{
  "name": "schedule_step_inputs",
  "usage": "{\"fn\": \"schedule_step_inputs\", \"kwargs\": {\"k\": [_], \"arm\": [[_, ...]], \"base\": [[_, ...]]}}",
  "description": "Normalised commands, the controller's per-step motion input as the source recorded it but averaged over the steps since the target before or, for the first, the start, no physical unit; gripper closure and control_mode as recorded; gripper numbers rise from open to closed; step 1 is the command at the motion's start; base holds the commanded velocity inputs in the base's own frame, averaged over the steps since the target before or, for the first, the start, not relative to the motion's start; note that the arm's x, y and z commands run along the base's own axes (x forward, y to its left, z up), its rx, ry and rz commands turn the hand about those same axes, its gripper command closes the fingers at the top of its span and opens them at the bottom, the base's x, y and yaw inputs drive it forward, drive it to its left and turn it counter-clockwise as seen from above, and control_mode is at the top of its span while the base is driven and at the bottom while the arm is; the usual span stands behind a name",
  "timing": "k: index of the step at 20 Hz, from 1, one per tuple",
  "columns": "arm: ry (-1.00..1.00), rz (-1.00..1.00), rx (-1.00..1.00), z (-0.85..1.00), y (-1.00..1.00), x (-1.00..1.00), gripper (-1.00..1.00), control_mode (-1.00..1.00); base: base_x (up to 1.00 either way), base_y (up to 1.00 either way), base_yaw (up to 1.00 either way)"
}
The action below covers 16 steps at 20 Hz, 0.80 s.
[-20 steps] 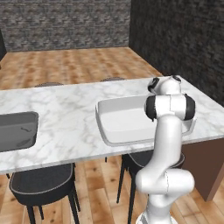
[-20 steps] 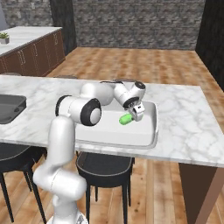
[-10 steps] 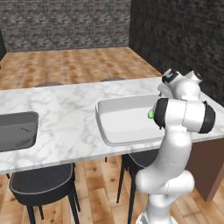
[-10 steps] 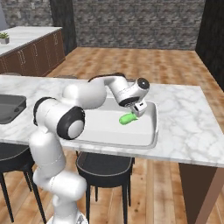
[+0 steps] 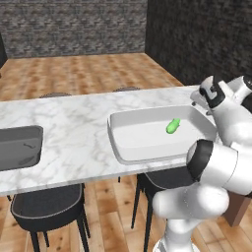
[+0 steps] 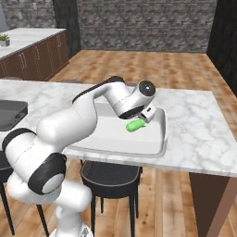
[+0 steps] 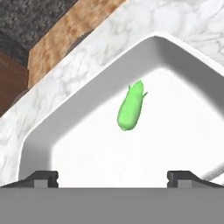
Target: Place the cold items (corn and squash) from the fridge in one tupperware on the dining counter. Place the warm items (kebab skewer and hot dog) in the stove area in another tupperware.
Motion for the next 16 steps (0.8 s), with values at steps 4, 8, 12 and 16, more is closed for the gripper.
{"fn": "schedule_step_inputs", "kwargs": {"k": [4, 8, 12, 16], "arm": [[-0.09, 0.0, -0.28, 0.15, 0.22, -1.0, -1.0, -1.0], [-0.11, 0.0, -0.3, -0.02, 0.53, -1.0, -1.0, -1.0], [-0.06, 0.01, -0.28, -0.08, 0.76, -1.0, -1.0, -1.0], [0.06, 0.07, -0.3, 0.0, 0.98, -0.96, -1.0, -1.0]], "base": [[0.0, 0.0, 0.0], [0.0, 0.0, 0.0], [0.0, 0.0, 0.0], [0.0, 0.0, 0.0]]}}
